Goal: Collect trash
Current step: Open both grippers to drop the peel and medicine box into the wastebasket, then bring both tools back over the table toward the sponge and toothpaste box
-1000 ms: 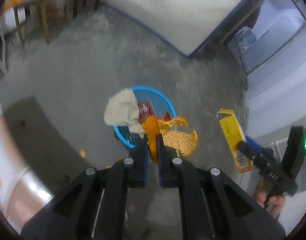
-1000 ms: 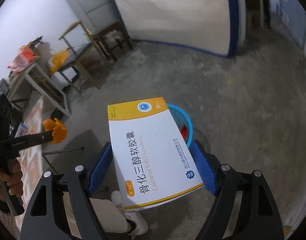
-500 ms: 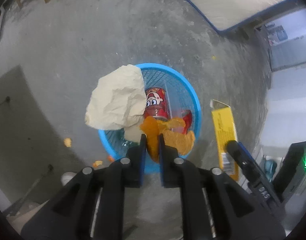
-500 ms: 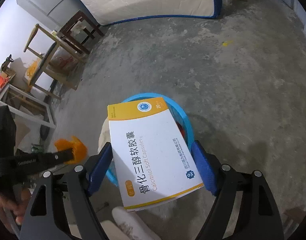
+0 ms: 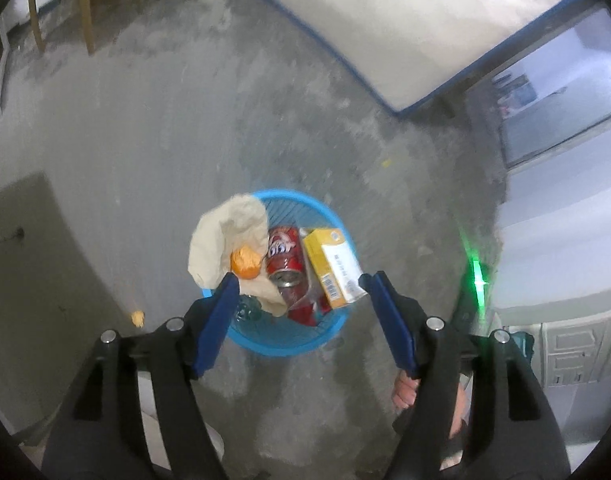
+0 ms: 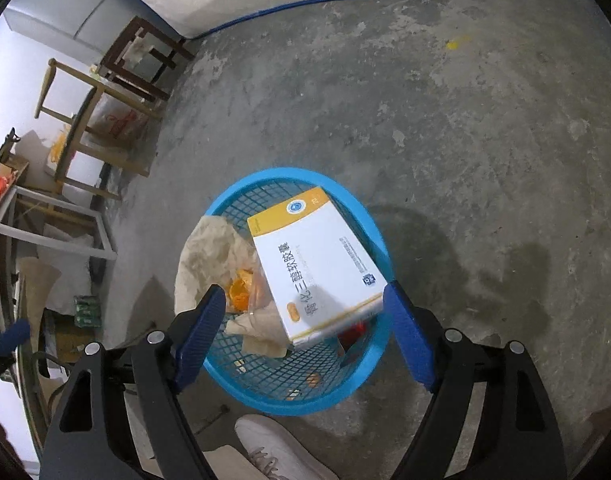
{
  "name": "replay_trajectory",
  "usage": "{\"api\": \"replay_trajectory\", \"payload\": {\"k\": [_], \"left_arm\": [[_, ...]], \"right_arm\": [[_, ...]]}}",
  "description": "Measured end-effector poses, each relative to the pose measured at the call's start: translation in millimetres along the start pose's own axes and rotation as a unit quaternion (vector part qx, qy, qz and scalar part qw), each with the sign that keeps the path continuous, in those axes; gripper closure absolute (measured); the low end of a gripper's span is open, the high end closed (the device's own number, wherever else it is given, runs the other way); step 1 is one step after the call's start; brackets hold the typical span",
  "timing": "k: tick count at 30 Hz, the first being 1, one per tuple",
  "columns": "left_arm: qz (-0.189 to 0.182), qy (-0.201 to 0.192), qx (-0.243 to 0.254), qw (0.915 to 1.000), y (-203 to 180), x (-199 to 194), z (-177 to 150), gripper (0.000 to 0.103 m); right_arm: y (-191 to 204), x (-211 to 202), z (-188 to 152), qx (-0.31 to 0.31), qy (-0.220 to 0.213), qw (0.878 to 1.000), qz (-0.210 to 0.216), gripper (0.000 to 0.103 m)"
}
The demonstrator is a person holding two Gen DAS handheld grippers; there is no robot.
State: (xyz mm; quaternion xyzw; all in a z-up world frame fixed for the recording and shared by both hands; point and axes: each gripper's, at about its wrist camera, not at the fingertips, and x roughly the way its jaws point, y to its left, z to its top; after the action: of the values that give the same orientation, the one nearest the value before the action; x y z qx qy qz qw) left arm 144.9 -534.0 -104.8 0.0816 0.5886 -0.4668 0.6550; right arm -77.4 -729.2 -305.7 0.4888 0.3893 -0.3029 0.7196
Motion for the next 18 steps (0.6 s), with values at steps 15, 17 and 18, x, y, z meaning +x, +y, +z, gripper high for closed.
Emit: {"api": "replay_trajectory", "payload": {"k": [15, 17, 18], "left_arm": [[0.015, -0.177, -0.025, 0.9837, 63, -213, -109, 0.025], [0.027, -0.197, -0.04, 0.9793, 82, -233, -131, 0.025], [0.036, -0.211, -0.051, 0.9756, 94, -246, -146, 0.025]], "right_arm": [[68, -101, -46, -0.112, -0.048, 0.991, 0.046, 0.024], [82, -112, -59, -0.132, -0.045, 0.989, 0.05, 0.022], [87, -116, -63, -0.137, -0.043, 0.988, 0.051, 0.022]]}}
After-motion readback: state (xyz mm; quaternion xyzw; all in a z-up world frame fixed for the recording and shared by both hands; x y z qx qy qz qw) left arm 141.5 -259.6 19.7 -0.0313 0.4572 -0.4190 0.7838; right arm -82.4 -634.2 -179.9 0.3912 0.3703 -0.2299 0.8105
